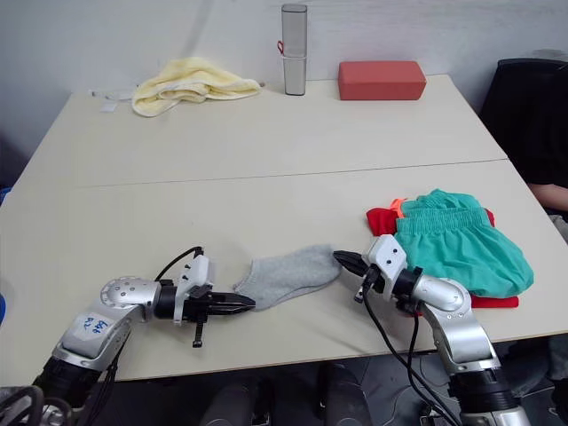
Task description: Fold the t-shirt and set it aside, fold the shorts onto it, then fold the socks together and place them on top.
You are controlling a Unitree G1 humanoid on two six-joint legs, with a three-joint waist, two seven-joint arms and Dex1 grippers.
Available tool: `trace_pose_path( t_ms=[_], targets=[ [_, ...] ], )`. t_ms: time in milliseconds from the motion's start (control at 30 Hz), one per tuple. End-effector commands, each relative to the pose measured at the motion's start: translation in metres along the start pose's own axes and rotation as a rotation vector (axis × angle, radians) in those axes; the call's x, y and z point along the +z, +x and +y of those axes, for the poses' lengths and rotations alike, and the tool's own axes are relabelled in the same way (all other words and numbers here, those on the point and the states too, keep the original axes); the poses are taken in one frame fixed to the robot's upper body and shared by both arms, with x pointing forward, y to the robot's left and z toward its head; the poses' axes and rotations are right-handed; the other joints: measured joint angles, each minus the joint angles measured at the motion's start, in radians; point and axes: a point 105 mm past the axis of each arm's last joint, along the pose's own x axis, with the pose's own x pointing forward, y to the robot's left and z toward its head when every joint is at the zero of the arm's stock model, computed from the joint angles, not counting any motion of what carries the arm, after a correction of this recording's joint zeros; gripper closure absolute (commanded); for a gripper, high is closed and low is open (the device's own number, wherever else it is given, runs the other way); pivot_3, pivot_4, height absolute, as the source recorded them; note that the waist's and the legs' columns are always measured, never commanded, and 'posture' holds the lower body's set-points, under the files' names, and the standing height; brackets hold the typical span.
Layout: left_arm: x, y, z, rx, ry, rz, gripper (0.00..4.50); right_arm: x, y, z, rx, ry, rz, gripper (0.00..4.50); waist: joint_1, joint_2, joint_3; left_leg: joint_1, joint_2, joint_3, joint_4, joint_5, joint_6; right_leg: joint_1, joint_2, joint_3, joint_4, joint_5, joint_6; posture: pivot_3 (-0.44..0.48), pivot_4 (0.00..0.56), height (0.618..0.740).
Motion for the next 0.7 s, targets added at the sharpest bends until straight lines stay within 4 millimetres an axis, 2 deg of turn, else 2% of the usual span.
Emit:
trace_pose_path(
  t_ms=[33,100,233,300,400,533,700],
  targets=[
    [0.029,-0.012,0.002,0.03,0.057,-0.117,4.45,0.024,-0.008,0.004,0.023,-0.012,-0.066,4.5,0.001,0.0,0.0,0.0,0.0,0.0,0.0,0.0,0.0,0.0,0.0,0.0,0.0,0.0,0.0,0.0,0.15,0.74],
    [0.036,-0.015,0.004,0.05,0.084,-0.139,4.45,0.026,-0.01,0.015,0.074,0.008,-0.075,4.5,0.004,0.0,0.0,0.0,0.0,0.0,0.0,0.0,0.0,0.0,0.0,0.0,0.0,0.0,0.0,0.0,0.15,0.74],
    [0.037,-0.01,0.009,0.085,0.067,-0.153,4.45,0.027,-0.009,0.019,0.094,0.024,-0.077,4.5,0.004,0.0,0.0,0.0,0.0,0.0,0.0,-0.001,0.001,0.001,0.0,0.0,-0.001,0.0,0.0,0.0,0.15,0.74],
    [0.027,-0.001,0.008,0.064,0.089,-0.103,4.45,0.021,-0.003,0.021,0.099,0.013,-0.054,4.5,0.003,0.0,0.0,0.0,0.0,0.0,0.0,-0.001,0.001,0.001,0.0,0.0,-0.001,0.0,0.0,0.0,0.15,0.74],
    [0.009,0.026,0.017,0.097,0.086,-0.041,4.45,0.008,0.022,0.028,0.102,-0.006,-0.018,4.5,0.003,0.0,0.0,0.001,0.0,0.0,0.0,-0.001,0.001,0.001,0.0,0.0,0.0,0.0,0.0,0.0,0.15,0.74],
    [0.002,0.04,0.025,0.143,0.092,-0.002,4.45,-0.001,0.032,0.031,0.107,-0.02,0.017,4.5,0.003,0.0,0.0,-0.001,-0.001,0.001,0.001,-0.001,0.001,-0.001,0.0,0.0,0.002,0.0,0.0,0.0,0.15,0.74],
    [-0.015,0.028,0.029,0.188,0.062,0.096,4.45,-0.014,0.018,0.017,0.057,-0.028,0.087,4.5,0.001,0.0,0.0,-0.002,0.0,0.001,0.005,-0.001,0.002,0.001,0.0,0.0,0.001,0.001,0.001,0.0,0.15,0.74]
  ],
)
